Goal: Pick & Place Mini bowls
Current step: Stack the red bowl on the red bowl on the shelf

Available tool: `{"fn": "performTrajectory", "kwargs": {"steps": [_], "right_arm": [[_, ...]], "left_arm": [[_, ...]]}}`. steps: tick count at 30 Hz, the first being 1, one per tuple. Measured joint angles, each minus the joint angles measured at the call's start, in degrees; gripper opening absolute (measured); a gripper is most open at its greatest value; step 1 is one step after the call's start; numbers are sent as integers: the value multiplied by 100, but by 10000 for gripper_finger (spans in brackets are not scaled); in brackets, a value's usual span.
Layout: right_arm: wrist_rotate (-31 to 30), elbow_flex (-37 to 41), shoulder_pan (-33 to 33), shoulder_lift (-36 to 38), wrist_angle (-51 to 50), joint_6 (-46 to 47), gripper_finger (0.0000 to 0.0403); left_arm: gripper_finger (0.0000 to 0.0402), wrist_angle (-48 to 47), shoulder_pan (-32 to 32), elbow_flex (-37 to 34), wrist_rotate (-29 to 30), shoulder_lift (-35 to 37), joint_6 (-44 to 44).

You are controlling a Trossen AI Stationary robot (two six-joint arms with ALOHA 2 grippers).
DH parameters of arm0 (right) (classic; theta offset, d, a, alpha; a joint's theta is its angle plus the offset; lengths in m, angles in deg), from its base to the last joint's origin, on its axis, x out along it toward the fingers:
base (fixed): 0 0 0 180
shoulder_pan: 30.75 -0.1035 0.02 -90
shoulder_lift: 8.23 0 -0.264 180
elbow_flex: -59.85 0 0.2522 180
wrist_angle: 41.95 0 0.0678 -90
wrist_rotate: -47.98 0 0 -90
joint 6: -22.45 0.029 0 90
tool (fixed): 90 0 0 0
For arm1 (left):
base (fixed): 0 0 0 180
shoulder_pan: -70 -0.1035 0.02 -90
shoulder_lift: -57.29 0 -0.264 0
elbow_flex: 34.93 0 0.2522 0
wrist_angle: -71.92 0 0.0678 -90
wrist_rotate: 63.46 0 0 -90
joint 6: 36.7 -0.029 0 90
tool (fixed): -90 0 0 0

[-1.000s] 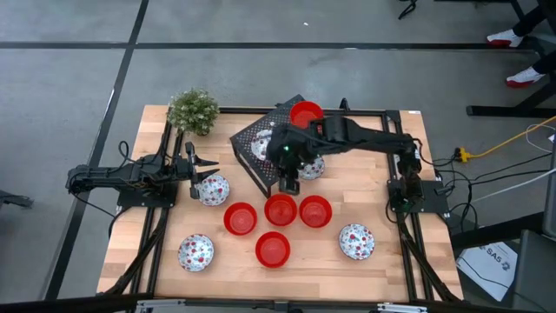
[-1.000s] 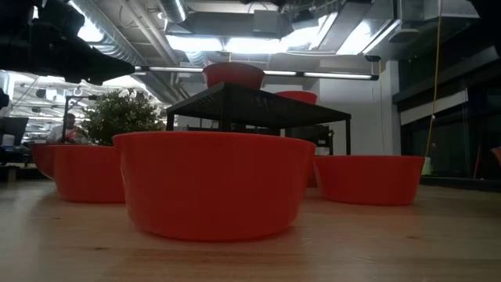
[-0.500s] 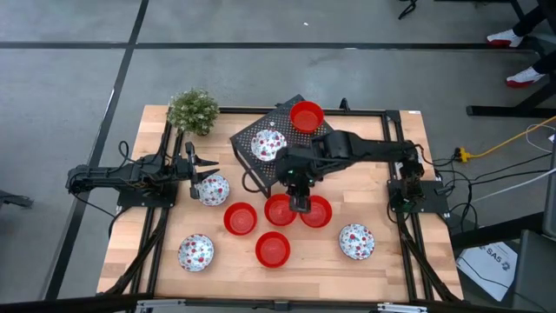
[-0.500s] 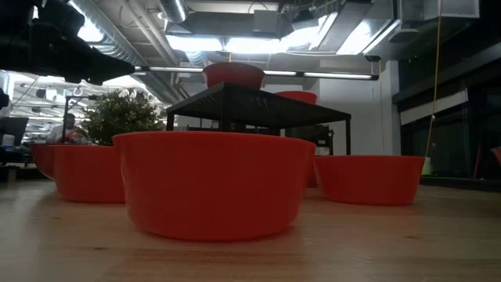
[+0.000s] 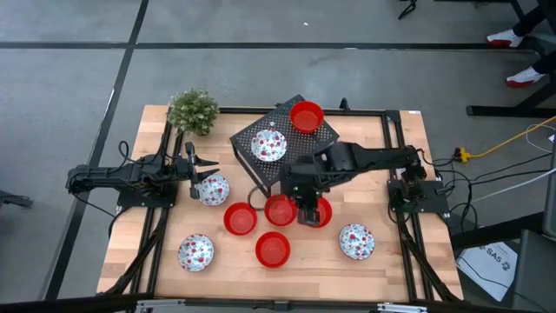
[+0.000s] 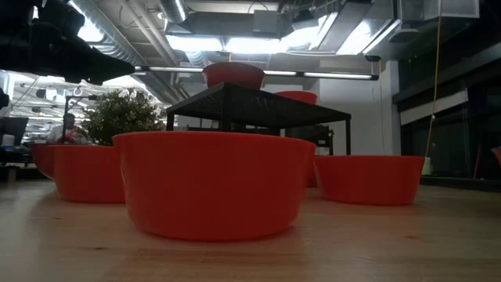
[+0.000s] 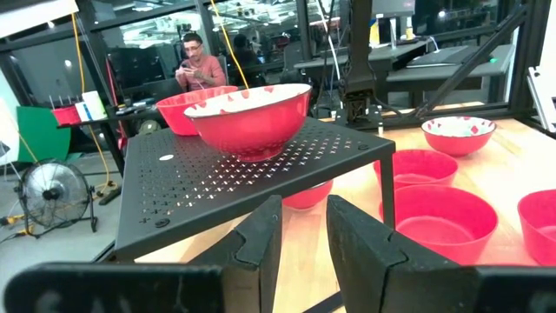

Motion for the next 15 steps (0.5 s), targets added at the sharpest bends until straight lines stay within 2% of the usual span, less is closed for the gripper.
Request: {"fn": "performTrajectory", "kwargs": {"steps": [5,13,15], "right_arm": [[-1,341,-446,3,19,154,128],[-21,1618,-1313,3,652,384,128],[-225,1988,-1471,-1,926,479,128]], "left_arm": [[88,1,-1,-2,0,1,0],[88,0,-1,0,0,1,0],[88,2,-2,-1,0,0,0]]}}
